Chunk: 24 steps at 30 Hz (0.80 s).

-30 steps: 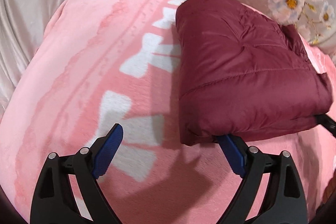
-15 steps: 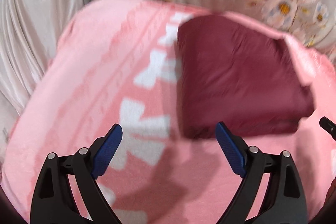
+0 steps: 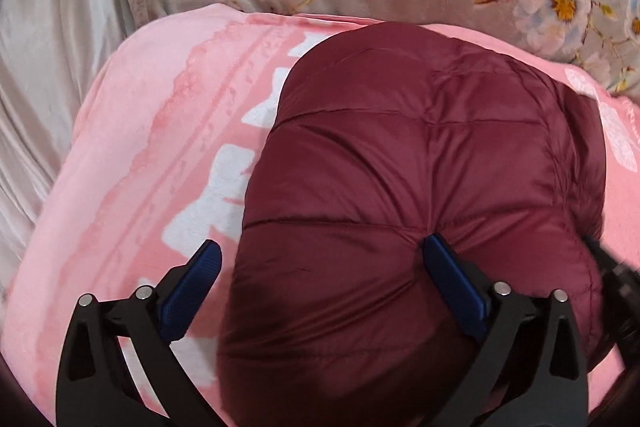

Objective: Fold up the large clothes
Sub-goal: 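Lower the folded jacket onto the blanket and open both grippers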

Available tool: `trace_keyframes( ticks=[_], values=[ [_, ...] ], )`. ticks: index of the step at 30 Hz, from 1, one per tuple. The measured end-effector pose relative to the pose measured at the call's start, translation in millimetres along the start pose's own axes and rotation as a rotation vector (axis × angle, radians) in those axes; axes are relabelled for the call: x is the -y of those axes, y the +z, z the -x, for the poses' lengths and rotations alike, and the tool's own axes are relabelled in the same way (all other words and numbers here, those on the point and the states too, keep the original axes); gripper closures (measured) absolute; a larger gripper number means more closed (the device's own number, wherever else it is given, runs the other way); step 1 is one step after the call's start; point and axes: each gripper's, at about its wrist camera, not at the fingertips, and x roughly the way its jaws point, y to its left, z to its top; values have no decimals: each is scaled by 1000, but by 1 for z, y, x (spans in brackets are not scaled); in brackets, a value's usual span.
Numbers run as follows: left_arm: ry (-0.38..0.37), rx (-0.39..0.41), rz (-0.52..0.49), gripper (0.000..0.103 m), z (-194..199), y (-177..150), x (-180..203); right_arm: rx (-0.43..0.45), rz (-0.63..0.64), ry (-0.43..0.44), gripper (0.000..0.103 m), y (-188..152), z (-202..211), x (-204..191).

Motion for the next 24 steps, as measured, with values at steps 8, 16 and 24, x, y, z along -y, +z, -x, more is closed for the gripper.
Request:
trace_keyframes(
  ticks=[8, 16, 24],
  values=[
    [-28, 27, 26, 5, -11, -9, 0, 2, -3, 16, 99, -3, -10, 2],
    [-17, 34, 17, 5, -10, -10, 3, 1, -11, 27, 99, -3, -11, 4],
    [23, 91, -18, 5, 8, -15, 3, 54, -6, 28, 92, -4, 12, 3]
  ],
)
